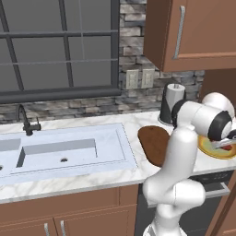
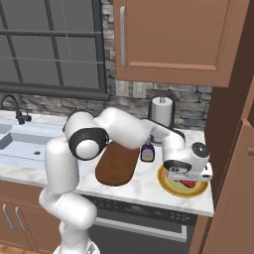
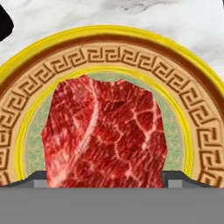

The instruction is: Pick the steak from the plate and place it on the cutting board. Then pick the condiment bottle from the cabinet and place it next to the cutting board.

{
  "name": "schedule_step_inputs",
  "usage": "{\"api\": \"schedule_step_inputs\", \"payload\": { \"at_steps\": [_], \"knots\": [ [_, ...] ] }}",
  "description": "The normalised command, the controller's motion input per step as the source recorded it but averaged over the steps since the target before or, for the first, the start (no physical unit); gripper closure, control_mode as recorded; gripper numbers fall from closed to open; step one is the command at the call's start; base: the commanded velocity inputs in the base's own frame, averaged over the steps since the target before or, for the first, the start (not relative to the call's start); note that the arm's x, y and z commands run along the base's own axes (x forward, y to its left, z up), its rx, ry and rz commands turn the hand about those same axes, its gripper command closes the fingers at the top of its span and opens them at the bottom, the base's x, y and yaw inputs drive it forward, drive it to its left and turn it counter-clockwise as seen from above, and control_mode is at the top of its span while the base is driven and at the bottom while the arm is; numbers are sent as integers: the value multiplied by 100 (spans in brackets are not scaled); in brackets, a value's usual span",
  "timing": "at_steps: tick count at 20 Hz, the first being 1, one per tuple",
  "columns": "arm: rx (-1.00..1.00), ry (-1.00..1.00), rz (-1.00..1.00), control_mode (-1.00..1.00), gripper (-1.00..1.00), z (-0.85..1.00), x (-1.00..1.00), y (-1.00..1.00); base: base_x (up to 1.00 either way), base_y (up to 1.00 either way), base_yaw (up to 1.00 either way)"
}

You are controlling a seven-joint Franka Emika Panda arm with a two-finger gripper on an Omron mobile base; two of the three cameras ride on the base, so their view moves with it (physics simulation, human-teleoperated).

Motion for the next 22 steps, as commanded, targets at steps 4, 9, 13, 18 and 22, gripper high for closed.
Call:
{"api": "schedule_step_inputs", "payload": {
  "at_steps": [4, 9, 13, 18, 22],
  "knots": [
    [-6, -9, 0, -100, 100, 42, -31, 24, 0, 0, 0],
    [-9, -9, 0, -100, 100, 44, -24, 35, 0, 0, 0],
    [-12, -5, 0, -100, 100, 23, -24, 59, 0, 0, 0],
    [-17, -2, 0, -100, 100, 11, -26, 88, 0, 0, 0],
    [-17, 0, 0, -100, 100, 15, -24, 91, 0, 0, 0]
  ]
}}
